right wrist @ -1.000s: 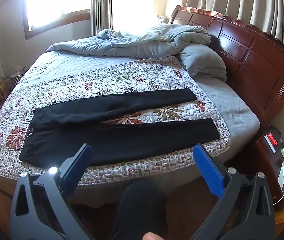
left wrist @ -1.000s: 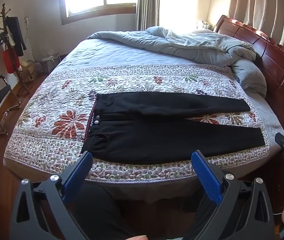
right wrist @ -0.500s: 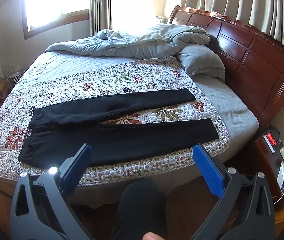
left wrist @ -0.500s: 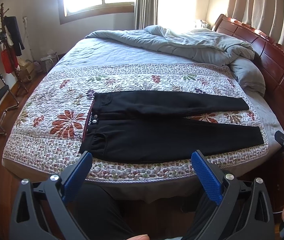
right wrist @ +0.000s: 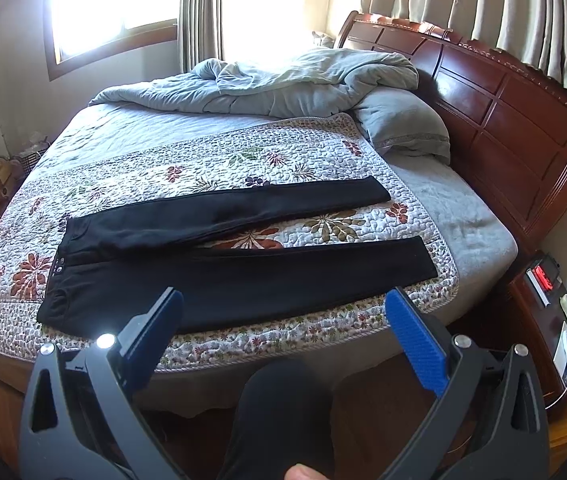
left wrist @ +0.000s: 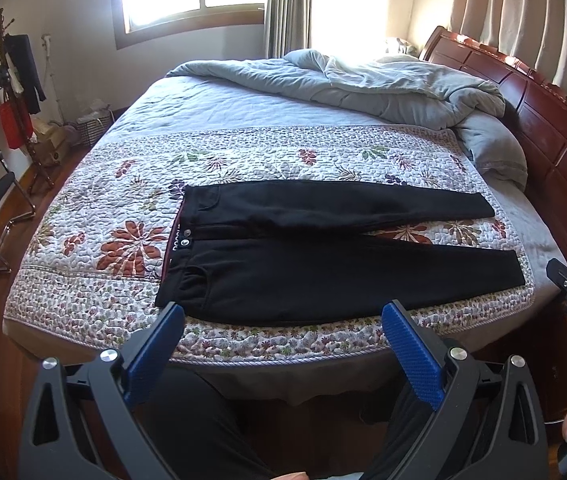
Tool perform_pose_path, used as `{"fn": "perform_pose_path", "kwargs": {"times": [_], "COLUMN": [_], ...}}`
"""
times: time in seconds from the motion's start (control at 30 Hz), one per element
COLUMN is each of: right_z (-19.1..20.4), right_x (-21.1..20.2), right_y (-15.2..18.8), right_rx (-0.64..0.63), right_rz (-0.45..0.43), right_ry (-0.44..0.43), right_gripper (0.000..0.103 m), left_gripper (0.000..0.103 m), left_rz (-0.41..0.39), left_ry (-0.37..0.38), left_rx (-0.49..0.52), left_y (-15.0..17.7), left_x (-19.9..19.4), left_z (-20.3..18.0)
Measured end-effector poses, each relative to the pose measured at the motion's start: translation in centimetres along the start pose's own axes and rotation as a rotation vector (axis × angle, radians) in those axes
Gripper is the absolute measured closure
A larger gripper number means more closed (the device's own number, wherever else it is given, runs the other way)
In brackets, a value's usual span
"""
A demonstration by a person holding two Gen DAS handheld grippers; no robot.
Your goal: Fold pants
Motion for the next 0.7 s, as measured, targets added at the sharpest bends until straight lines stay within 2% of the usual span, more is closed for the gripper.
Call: {"fn": "perform_pose_path", "kwargs": {"times": [0.7], "right_z": [-0.06], "right_x": [0.00], "right_y": [0.07], "right_rx": [0.000], "right_rz": [0.004], "right_ry": [-0.002], "right_gripper": [0.003], "left_gripper": [0.004], "left_rz": [0.001], "left_ry": [-0.002], "left_rx": [-0.008], "left_y": [0.00], "left_x": [-0.04], "left_z": [0.10]}}
Point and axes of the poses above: each gripper's, at about its wrist camera, not at the fingertips, and x roughly the way its jaws point, z to its left, y to its underside, the point moved 7 cm from there along x, roughly the way its jaws point, and after that the axes turned 7 degrees about -z, right-handed, at the moved point
